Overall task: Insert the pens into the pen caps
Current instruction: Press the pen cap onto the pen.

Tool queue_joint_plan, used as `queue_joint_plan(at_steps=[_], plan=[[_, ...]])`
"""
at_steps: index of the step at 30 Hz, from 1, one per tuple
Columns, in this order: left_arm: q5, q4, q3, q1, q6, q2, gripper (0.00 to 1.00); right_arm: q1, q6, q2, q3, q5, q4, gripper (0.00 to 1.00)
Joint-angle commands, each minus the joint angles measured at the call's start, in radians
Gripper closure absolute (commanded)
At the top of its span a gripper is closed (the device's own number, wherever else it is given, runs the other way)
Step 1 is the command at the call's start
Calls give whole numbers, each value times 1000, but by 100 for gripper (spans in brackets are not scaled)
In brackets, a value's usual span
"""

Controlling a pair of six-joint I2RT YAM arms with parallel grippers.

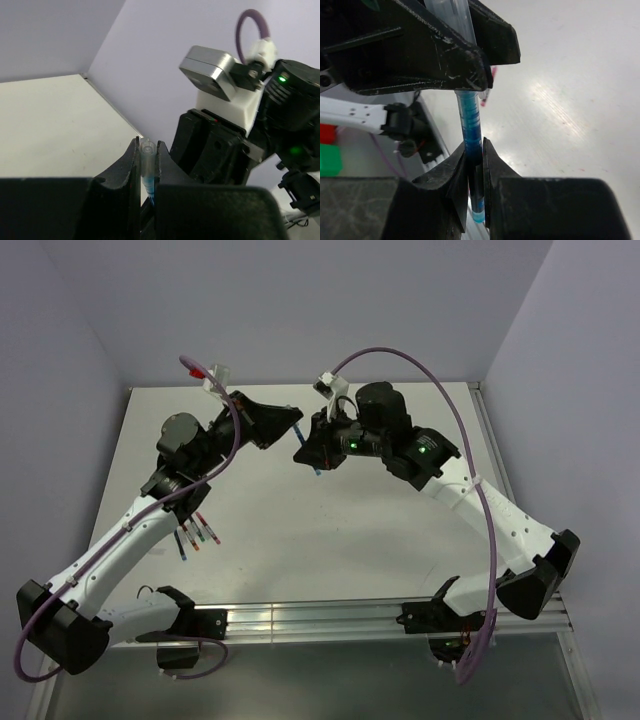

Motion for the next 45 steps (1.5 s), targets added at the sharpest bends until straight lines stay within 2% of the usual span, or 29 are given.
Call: queue_joint_plan(at_steps=[1, 10, 14, 19, 26, 30, 37, 45], plan=[[98, -245, 0, -96, 18, -14, 100, 17, -26, -32, 129, 434, 188, 100], [-112, -397, 63, -147, -82, 28, 100, 109, -78, 8, 167, 740, 168, 100], [-88, -395, 52, -156, -76, 26, 100, 114, -89, 26, 185, 729, 162, 100], [-8, -385, 32, -156, -19, 15, 100, 81, -83, 34, 201, 585, 160, 100], [152, -329, -8, -156, 9, -12, 100, -43, 3, 5, 170, 286, 214, 100], [228, -245, -49, -156, -5, -28, 100, -106, 58, -14, 124, 129, 283, 100], [345, -161, -94, -156, -16, -43, 100, -219, 165, -41, 66, -50, 395, 100], [463, -50, -138, -156, -56, -37, 100, -290, 267, -35, 23, -227, 533, 100]])
